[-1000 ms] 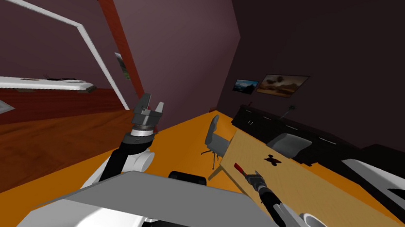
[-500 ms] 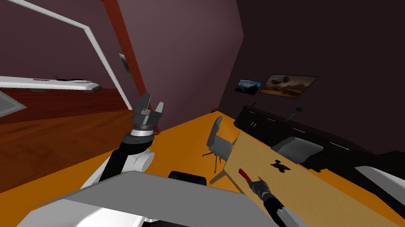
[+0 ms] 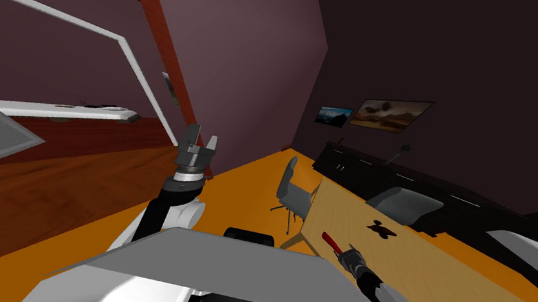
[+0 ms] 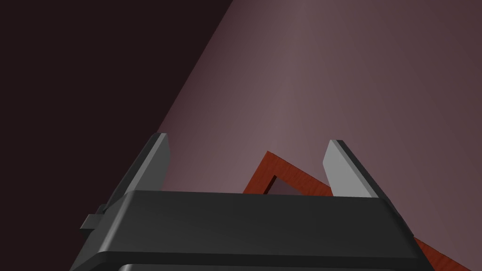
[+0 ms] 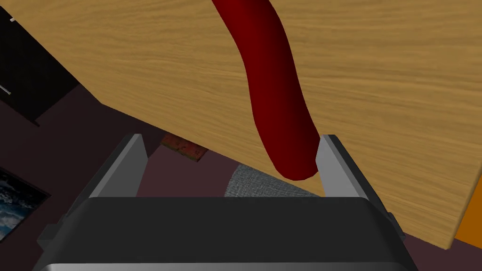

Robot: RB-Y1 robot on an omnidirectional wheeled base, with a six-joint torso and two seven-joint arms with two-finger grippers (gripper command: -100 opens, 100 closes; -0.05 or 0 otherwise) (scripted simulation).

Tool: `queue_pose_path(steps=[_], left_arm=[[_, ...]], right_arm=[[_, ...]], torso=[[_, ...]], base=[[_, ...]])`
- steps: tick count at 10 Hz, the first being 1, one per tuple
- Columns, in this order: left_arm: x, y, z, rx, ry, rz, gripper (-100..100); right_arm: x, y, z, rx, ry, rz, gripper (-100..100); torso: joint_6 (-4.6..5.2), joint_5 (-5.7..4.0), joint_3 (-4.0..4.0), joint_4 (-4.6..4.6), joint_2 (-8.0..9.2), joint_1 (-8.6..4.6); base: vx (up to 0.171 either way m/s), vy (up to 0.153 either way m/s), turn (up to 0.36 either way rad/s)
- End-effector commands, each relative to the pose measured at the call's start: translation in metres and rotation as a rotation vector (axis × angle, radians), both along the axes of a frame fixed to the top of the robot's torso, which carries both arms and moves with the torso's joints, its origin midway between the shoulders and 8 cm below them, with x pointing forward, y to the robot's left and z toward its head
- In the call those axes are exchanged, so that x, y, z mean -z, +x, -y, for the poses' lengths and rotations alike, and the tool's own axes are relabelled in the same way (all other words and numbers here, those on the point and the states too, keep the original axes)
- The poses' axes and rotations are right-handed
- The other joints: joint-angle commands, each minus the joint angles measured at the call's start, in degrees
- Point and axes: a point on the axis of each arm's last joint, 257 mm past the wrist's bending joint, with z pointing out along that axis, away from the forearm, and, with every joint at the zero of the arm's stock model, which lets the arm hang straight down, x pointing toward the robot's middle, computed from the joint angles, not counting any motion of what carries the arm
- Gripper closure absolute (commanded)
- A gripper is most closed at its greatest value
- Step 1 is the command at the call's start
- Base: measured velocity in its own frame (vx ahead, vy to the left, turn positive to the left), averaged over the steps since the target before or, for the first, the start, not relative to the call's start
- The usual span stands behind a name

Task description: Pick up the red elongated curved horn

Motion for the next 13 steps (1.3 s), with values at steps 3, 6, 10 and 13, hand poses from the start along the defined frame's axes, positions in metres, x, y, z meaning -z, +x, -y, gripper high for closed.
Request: queue_pose_path(steps=[3,6,10,13], left_arm=[[0.0,0.0,0.0,0.0,0.0,0.0,0],[0.0,0.0,0.0,0.0,0.0,0.0,0],[0.0,0.0,0.0,0.0,0.0,0.0,0],[0.0,0.0,0.0,0.0,0.0,0.0,0]], right_arm=[[0.012,-0.027,0.017,-0.031,-0.07,-0.095,-100],[0.034,-0.062,0.015,-0.057,-0.093,-0.188,-100],[0.029,-0.035,0.013,-0.115,-0.109,-0.164,-100],[0.027,0.003,0.004,-0.201,-0.13,-0.135,-100]], torso=[[0.0,0.02,-0.05,-0.02,-0.08,0.09],[0.0,0.0,-0.01,0.0,-0.02,0.03],[0.07,-0.01,-0.02,0.0,-0.04,-0.03],[0.01,-0.02,-0.1,-0.04,-0.16,-0.09]], base=[[0.069,0.028,0.046],[0.055,0.01,0.046],[0.054,-0.002,-0.153],[0.112,-0.012,-0.334]])
